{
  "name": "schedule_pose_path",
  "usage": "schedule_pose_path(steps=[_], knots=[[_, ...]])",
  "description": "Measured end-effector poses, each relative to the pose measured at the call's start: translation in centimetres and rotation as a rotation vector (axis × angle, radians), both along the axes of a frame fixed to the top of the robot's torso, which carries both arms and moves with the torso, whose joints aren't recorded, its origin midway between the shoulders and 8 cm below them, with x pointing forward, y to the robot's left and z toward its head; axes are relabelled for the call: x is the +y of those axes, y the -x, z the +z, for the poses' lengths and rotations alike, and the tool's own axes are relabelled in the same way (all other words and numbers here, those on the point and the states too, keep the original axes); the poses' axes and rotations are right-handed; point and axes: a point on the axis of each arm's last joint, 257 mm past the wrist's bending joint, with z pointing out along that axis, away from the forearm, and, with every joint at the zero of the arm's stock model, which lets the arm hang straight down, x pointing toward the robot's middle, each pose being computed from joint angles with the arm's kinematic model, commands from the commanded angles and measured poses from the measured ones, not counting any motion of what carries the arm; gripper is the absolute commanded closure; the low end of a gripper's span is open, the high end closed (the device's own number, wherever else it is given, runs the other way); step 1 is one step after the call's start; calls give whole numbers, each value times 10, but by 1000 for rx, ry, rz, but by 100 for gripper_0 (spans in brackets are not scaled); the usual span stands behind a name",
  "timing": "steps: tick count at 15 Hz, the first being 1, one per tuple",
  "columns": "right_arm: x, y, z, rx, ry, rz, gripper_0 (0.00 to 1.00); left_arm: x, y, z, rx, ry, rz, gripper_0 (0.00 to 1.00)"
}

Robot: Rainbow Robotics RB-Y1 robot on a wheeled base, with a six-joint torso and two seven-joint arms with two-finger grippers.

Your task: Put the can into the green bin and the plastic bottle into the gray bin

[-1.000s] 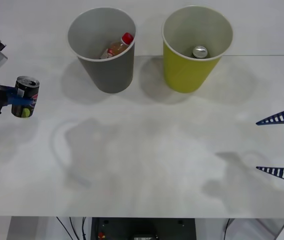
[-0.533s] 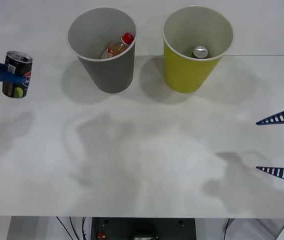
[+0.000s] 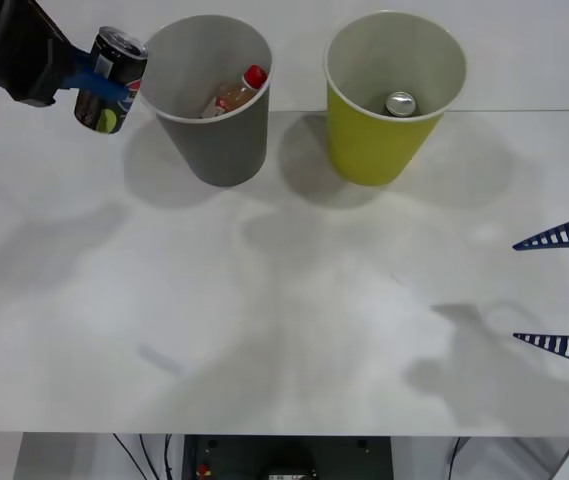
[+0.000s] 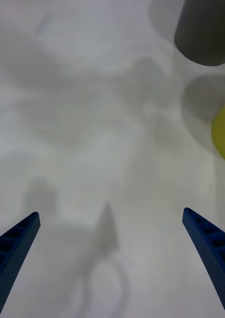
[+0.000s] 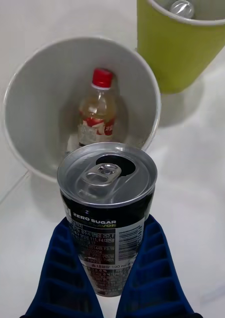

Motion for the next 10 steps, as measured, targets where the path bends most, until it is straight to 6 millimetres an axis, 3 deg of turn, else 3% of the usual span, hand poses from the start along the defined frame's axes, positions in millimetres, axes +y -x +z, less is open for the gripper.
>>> schedule_pose_path(steps=[5,10], knots=[[0,0,0,0,0,0,0,-47,-17,32,17,-49,-67,100],[0,0,0,0,0,0,0,-115,-41,63,6,-55,-75,100]])
